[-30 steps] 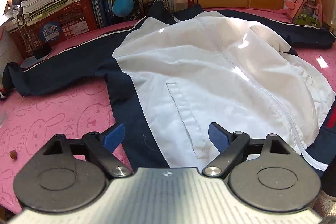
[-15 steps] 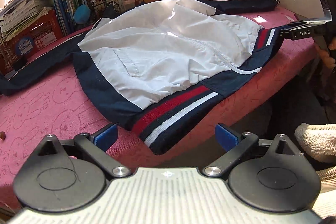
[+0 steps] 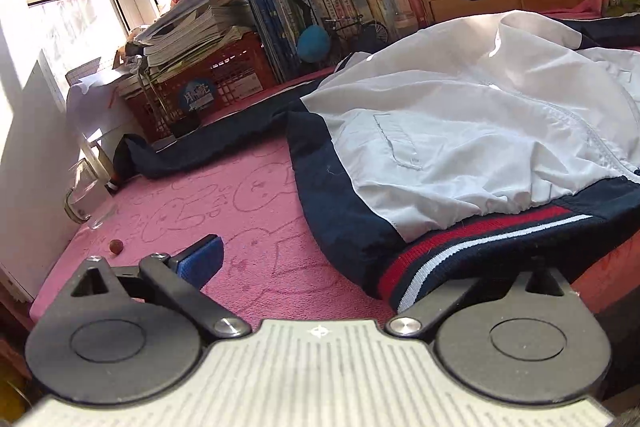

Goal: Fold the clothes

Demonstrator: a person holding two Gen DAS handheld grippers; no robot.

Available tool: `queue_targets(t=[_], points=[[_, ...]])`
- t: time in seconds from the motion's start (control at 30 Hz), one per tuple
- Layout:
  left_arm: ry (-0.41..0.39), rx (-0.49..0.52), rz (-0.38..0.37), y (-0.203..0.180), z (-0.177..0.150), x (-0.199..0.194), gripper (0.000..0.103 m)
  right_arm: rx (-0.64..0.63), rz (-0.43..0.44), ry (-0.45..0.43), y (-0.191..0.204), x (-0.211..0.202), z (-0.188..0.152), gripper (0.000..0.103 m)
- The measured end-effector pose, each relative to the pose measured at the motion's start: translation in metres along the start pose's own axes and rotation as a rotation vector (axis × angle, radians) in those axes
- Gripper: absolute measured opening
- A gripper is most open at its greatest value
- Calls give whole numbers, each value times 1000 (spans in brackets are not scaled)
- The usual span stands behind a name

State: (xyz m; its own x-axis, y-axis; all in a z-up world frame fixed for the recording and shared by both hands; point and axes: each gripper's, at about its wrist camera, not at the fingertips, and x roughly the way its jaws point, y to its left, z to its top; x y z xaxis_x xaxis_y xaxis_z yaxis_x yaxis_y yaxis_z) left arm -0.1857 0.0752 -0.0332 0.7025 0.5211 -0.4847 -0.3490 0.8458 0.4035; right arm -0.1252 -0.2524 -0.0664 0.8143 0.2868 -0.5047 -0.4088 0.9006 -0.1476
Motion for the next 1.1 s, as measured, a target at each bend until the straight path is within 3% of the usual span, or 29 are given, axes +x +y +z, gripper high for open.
queue_targets(t=[0.03,0.07,0.2,0.27,0.3,0.4,0.5,0.6,0.67,0.77,0.83,0.9,0.97,1.1], points=[[-20,13,46,1,2,-2,100,-13,-53,-18,1,-4,3,26],[-56,20,69,7,6,-6,101,-25,-104,-36,2,-9,5,26],[-144,-49,9,58,30,-33,103,6,-99,-128,-13,-63,33,26],[-155,-71,-21,79,40,-46,103,-63,-92,-164,-7,-96,46,26],[-160,-78,-33,89,43,-52,103,-65,-65,-134,-3,-99,42,26],[-97,-86,-63,100,34,-51,103,-71,13,-44,9,-106,32,26],[33,-80,-90,91,2,-35,103,-76,92,47,21,-114,21,26],[117,-155,-139,72,-24,-24,102,-127,179,120,33,-104,4,26],[156,-221,-179,59,-37,-21,102,-177,241,164,42,-92,-8,34],[122,-225,-252,44,-50,-37,102,-396,364,215,53,-99,-8,48],[84,-198,-245,40,-55,-46,103,-502,448,203,56,-116,5,52],[69,-233,-255,41,-54,-46,103,-523,483,182,58,-126,28,67],[55,-303,-282,45,-52,-43,103,-514,530,128,63,-132,52,89],[57,-385,-284,52,-56,-37,103,-622,526,-82,93,-117,86,97]])
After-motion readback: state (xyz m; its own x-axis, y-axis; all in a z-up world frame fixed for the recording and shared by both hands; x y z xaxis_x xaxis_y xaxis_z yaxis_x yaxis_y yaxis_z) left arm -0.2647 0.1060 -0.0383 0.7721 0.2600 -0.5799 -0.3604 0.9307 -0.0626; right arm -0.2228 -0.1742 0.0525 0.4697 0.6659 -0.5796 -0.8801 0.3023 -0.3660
